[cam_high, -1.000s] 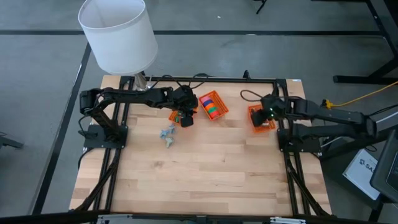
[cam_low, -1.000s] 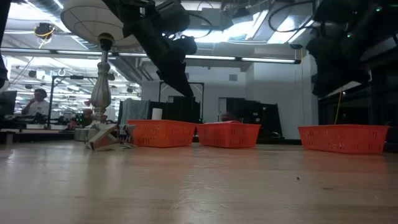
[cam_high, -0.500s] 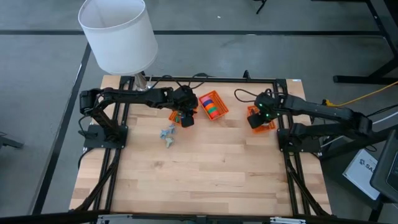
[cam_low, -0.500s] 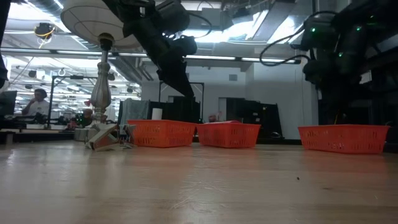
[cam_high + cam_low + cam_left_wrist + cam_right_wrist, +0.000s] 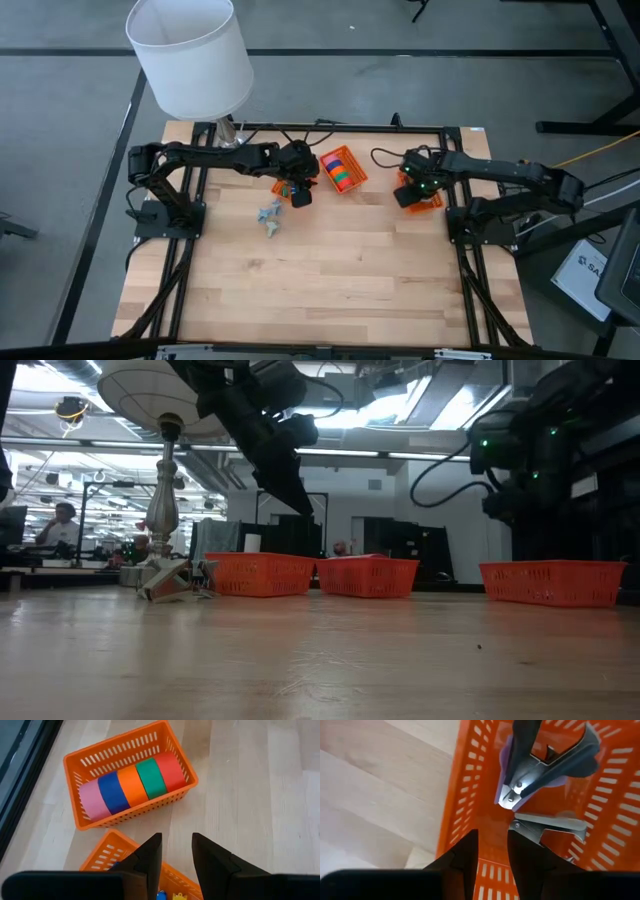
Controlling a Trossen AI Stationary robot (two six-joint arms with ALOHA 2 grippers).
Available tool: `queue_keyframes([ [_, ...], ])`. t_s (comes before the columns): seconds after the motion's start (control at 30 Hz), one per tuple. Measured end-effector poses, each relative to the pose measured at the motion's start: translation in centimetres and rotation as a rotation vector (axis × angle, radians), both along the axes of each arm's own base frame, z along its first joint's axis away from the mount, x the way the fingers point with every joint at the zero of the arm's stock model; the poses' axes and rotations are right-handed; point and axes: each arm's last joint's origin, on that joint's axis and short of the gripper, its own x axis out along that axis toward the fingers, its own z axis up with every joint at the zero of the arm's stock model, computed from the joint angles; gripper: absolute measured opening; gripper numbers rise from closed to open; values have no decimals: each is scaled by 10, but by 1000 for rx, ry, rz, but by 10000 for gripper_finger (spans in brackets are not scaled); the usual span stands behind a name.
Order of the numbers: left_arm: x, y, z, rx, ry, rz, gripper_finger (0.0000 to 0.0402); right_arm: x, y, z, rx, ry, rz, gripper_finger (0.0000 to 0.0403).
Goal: Pick and place Stapler, Stapler remover, tape
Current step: Move right orange bin to the center of the table
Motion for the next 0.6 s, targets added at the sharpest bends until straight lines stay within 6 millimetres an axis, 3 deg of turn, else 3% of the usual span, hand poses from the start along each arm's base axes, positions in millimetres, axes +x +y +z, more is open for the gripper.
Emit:
queue_keyframes([
  [0.27, 0, 0, 0, 1, 0, -1, 104, 12, -3, -16, 97, 14, -42, 108],
  [0.6, 0, 0, 0, 13, 3, -14, 104, 39, 14, -22, 214, -168, 144, 108],
])
